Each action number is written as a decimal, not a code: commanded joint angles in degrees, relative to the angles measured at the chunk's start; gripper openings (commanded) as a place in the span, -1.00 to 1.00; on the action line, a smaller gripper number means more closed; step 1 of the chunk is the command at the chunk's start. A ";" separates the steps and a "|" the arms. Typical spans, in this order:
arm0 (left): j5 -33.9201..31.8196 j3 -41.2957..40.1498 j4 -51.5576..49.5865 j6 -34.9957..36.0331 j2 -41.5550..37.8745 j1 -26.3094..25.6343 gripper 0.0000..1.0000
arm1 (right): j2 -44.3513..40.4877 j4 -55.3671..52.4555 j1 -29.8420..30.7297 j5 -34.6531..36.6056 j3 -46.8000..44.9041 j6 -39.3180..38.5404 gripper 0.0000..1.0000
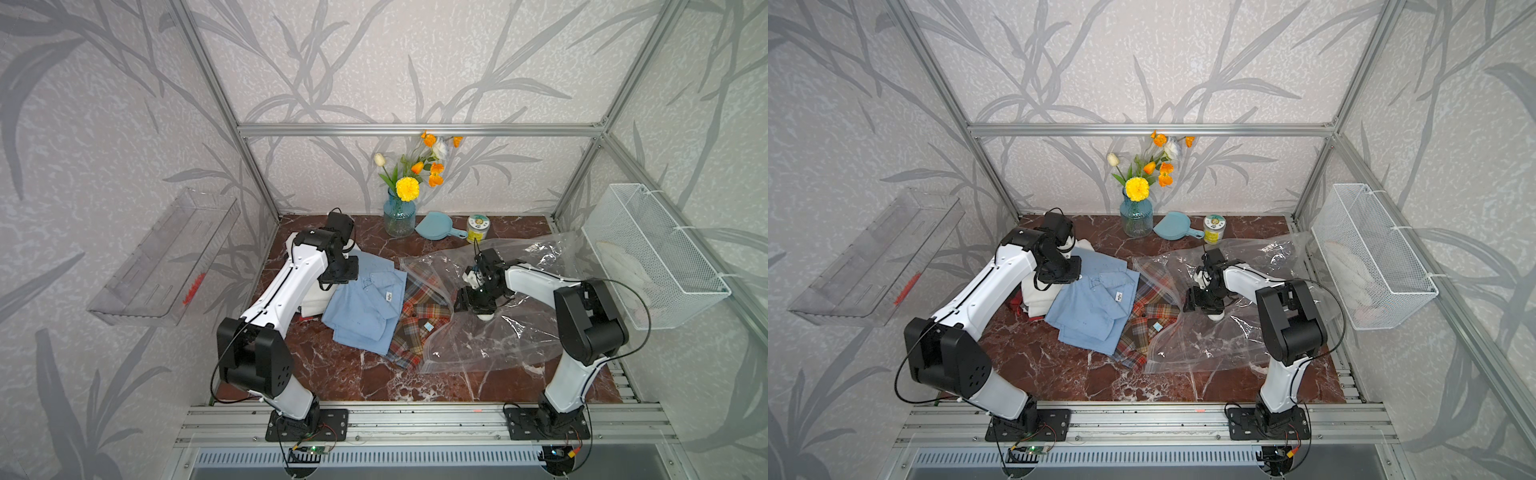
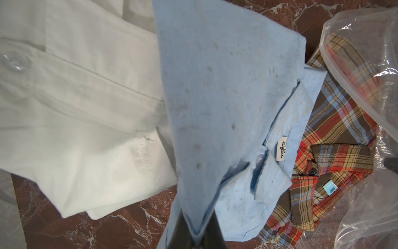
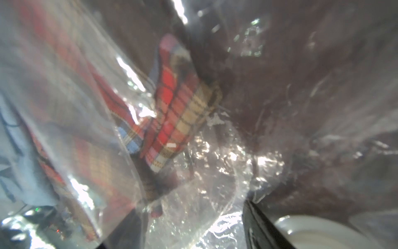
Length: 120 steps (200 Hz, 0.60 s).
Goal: Take the shirt out of the vacuum bag
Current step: Place the shirt at the center of the board.
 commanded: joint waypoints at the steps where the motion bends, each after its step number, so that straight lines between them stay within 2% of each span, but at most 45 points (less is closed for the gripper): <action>1: -1.31 1.92 -0.85 1.36 -1.58 2.59 -1.00 | 0.94 -0.06 -0.33 0.21 0.40 -0.84 0.39; 30: -1.49 1.61 -0.76 1.84 -2.28 6.31 -1.00 | 1.19 0.16 -0.42 -0.09 0.48 -0.67 0.39; 68: -1.23 -3.54 1.84 1.56 -0.70 11.38 -1.00 | 1.47 0.37 -0.42 -0.45 0.59 -0.60 0.39; 100: 0.47 -4.92 3.39 2.19 2.15 12.70 -1.00 | 1.51 0.42 -0.42 -0.31 0.35 -0.78 0.39; 111: 2.04 -4.00 3.28 2.63 2.93 12.65 -0.79 | 1.49 0.42 -0.42 -0.31 0.39 -0.80 0.39; 120: 3.30 -3.39 3.65 2.81 3.04 12.68 -0.36 | 1.48 0.53 -0.42 -0.31 0.33 -0.83 0.39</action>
